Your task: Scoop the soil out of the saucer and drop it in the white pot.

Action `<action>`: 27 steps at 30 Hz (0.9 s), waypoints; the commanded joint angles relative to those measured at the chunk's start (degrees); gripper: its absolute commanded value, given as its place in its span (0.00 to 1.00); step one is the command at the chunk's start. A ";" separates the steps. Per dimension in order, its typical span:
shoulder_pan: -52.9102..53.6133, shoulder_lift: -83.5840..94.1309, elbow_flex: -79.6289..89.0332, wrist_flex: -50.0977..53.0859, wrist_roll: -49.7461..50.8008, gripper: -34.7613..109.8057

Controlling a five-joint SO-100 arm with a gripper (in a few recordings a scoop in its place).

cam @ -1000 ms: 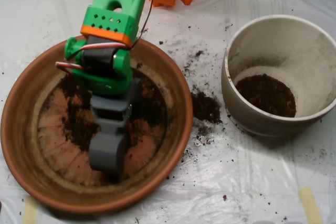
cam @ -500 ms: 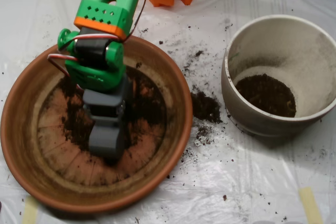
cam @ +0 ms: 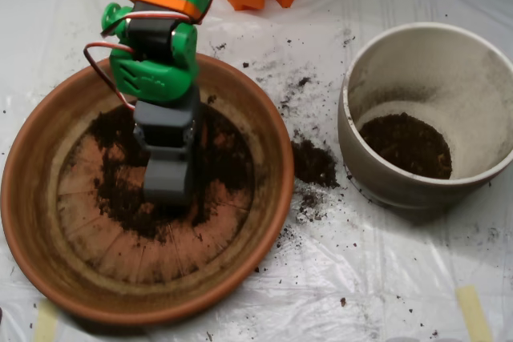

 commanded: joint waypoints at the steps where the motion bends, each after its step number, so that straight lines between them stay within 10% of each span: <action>1: 1.49 2.72 2.72 -0.62 -0.97 0.35; 27: -6.50 35.68 20.13 -17.49 2.29 0.24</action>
